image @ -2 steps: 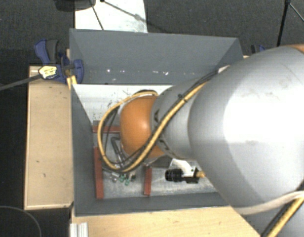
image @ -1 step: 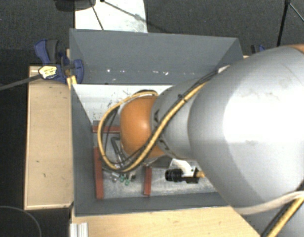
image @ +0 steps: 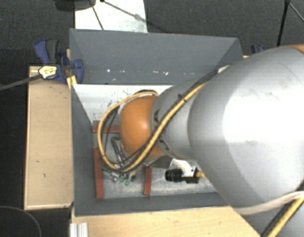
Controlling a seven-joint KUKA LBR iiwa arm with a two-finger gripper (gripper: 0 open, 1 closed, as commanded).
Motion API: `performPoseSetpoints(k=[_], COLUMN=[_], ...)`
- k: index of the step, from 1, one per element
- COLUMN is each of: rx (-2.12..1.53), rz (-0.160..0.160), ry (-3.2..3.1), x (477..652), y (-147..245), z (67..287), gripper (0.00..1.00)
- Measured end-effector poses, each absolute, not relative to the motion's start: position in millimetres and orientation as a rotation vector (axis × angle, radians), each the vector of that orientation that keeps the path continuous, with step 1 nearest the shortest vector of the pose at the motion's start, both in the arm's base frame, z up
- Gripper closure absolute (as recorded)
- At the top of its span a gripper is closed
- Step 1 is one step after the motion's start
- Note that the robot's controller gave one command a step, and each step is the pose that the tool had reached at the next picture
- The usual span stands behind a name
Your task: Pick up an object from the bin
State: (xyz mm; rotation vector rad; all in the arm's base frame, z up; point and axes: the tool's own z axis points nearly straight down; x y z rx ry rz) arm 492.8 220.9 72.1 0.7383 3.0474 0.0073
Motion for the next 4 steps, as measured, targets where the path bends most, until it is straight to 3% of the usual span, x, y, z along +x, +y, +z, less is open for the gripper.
performPoseSetpoints(k=[1, 2, 4], rx=[0.74, 0.743, 0.736], rz=[0.003, -0.009, -0.001], ry=[3.051, 3.061, 3.056], x=[491.8, 489.0, 491.3], y=[220.4, 219.1, 220.2], z=[74.6, 92.0, 135.5], gripper=[1.0, 1.0, 1.0])
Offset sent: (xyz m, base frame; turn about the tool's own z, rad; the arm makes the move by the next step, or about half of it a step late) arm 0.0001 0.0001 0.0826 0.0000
